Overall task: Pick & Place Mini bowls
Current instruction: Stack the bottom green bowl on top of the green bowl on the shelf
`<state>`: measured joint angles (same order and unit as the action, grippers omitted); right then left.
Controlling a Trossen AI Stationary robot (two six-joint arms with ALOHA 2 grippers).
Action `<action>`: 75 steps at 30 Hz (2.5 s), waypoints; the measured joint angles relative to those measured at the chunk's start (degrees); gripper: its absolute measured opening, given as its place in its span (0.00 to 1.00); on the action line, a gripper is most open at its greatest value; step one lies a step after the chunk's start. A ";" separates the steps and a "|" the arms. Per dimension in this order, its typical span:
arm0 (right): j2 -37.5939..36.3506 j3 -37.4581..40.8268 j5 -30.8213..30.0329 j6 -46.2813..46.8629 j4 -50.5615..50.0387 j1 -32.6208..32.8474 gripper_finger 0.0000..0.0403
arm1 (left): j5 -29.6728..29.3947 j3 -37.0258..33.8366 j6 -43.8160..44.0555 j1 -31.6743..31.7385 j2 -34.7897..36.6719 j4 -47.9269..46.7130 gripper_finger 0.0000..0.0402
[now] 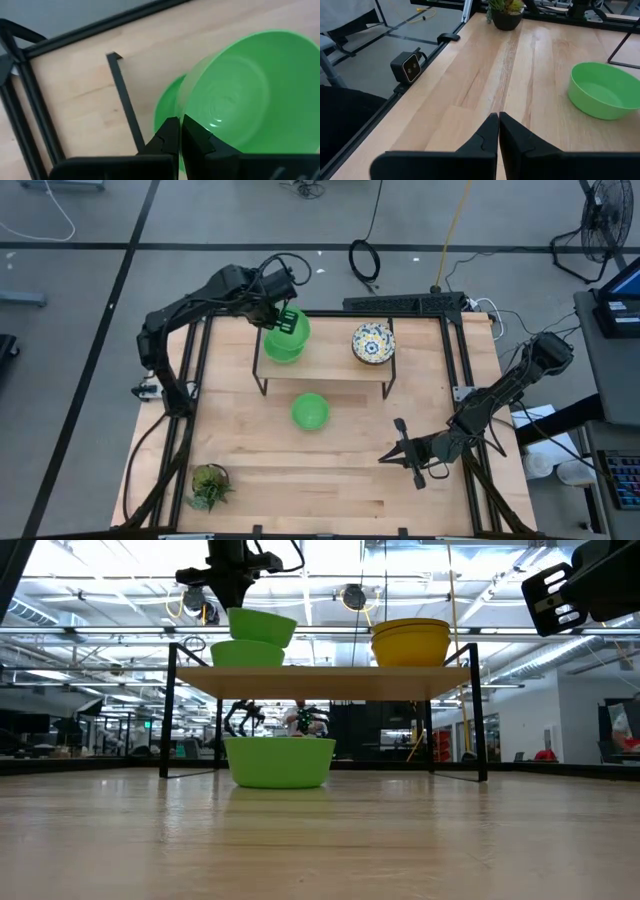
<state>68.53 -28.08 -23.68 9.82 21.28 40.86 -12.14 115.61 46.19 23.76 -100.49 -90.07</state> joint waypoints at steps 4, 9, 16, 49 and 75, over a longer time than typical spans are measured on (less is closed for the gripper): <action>0.00 0.00 -0.02 0.00 0.07 0.00 0.00 | 1.48 0.00 0.00 -0.86 0.07 0.01 0.01; 0.00 0.00 0.00 0.02 0.07 0.00 0.00 | 1.63 -1.55 0.53 -1.41 0.11 0.10 0.01; 0.00 0.00 0.00 0.02 0.08 0.00 0.00 | 2.10 -4.38 0.45 -1.15 0.09 0.07 0.01; 0.00 0.00 0.04 0.84 -0.22 0.11 0.00 | 4.45 -5.97 -0.72 -0.87 0.09 0.06 0.02; 0.00 0.00 0.04 1.71 -0.59 0.11 0.00 | 4.09 -5.97 -2.58 -0.55 0.09 0.06 0.02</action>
<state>68.53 -28.08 -23.64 11.53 20.69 40.97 -8.05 109.65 43.62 23.22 -100.40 -90.02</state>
